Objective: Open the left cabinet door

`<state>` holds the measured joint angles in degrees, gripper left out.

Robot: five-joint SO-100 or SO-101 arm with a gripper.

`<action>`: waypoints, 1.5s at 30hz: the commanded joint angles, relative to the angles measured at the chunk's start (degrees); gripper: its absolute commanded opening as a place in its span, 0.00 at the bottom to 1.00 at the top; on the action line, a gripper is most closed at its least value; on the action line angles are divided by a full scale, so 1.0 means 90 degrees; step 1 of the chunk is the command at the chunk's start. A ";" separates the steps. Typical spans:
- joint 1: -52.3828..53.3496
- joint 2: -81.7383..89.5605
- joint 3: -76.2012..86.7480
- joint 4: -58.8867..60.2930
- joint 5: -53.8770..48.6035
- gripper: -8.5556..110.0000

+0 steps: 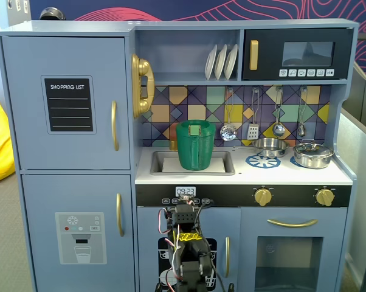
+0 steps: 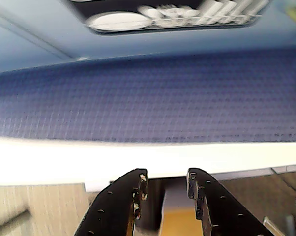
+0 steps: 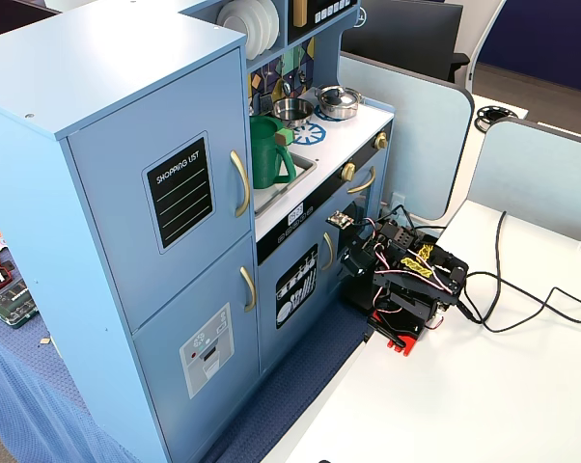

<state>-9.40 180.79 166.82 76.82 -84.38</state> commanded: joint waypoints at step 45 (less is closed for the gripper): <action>-0.3428 -0.5420 -0.6982 -0.7227 -0.1699 0.30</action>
<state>-39.38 133.07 108.02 14.33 -98.53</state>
